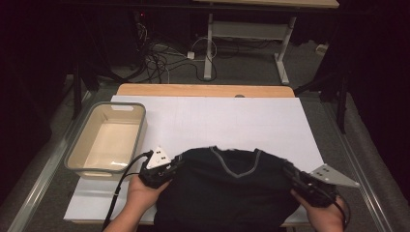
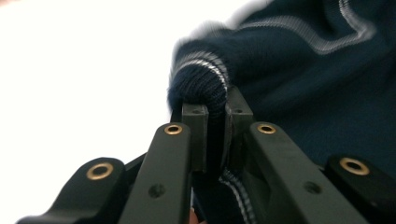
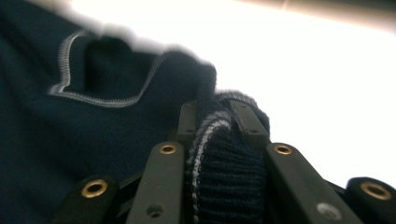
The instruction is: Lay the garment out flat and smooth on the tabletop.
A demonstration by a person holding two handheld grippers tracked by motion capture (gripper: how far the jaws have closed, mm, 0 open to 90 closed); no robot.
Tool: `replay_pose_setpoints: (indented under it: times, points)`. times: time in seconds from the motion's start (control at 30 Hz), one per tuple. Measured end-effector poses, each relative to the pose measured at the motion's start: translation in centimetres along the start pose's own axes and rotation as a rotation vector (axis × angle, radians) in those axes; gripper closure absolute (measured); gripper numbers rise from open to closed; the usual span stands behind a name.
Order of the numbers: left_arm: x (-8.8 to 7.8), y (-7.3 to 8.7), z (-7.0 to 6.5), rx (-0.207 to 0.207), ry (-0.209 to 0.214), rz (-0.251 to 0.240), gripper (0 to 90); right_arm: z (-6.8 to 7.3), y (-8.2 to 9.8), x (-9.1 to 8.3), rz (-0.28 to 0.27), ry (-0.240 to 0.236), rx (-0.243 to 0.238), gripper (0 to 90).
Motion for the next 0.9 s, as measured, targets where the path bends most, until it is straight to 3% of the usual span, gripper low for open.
replay_pose_setpoints:
  times: [0.07, 0.13, 0.17, 0.27, 0.33, 0.37, 0.4, 0.47, 0.5, 0.53, 0.57, 0.6, 0.63, 0.67, 0.77, 0.9]
  points:
    - [-0.7, -1.9, 0.1, 0.025, 0.006, -0.023, 81.7, -0.2, -1.8, -1.1, -0.072, 0.011, 0.009, 77.4]
    - [0.5, -3.4, 0.6, 0.055, -0.013, 0.007, 81.7, -0.8, -3.4, -0.3, -0.076, 0.012, 0.006, 77.3]
    - [1.7, -3.9, 1.1, 0.058, -0.025, 0.037, 81.8, -1.2, -4.1, 0.7, -0.063, 0.011, 0.007, 77.3]
    - [5.2, -5.2, 3.4, -0.023, -0.036, 0.077, 82.2, -2.7, -5.7, 5.5, 0.014, 0.023, 0.018, 77.4]
    - [6.6, -7.1, 5.2, -0.028, -0.09, 0.099, 82.4, -3.8, -6.9, 8.6, 0.061, 0.031, 0.041, 78.0]
    - [6.6, -8.7, 6.1, -0.02, -0.137, 0.082, 82.4, -4.2, -8.2, 9.5, 0.068, 0.058, 0.019, 78.2]
    - [6.1, -10.4, 7.1, -0.026, -0.183, 0.041, 82.4, -4.7, -9.9, 9.8, 0.048, 0.086, 0.002, 78.2]
    - [4.9, -13.5, 9.0, -0.068, -0.248, -0.038, 82.2, -5.4, -14.0, 9.2, -0.048, 0.124, 0.0, 77.7]
    - [4.9, -14.5, 9.7, -0.064, -0.276, -0.044, 81.5, -5.7, -15.7, 8.9, -0.092, 0.155, -0.008, 74.8]
    - [5.2, -14.9, 10.3, -0.083, -0.288, -0.018, 77.5, -6.0, -17.0, 8.9, -0.118, 0.169, -0.008, 66.2]
    - [5.7, -15.0, 10.8, -0.106, -0.301, 0.009, 67.2, -6.3, -17.6, 9.3, -0.117, 0.162, 0.01, 52.7]
    - [6.2, -14.6, 11.1, -0.131, -0.304, 0.036, 57.6, -6.6, -17.6, 10.1, -0.083, 0.142, 0.043, 45.0]
    - [6.7, -14.0, 11.1, -0.162, -0.285, 0.062, 52.1, -6.8, -17.0, 11.0, -0.043, 0.135, 0.059, 42.3]
    - [7.1, -13.2, 10.8, -0.167, -0.252, 0.071, 49.2, -6.9, -16.1, 11.7, -0.011, 0.135, 0.059, 41.6]
    - [7.6, -10.2, 8.8, -0.141, -0.188, 0.066, 48.6, -6.4, -12.7, 12.3, 0.02, 0.098, 0.067, 41.7]
    - [6.6, -5.5, 5.4, -0.09, -0.104, 0.076, 47.1, -4.9, -7.8, 10.8, 0.055, 0.062, 0.069, 42.0]
Point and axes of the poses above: each handheld gripper's, and its own axes: x roughly forward along the jaws, y roughly out of its underside, z roughly to its left, the point moved 3 cm from there along x, roughly forward along the jaws, and after that the axes turned 2 degrees about z, right-handed, at the moved point
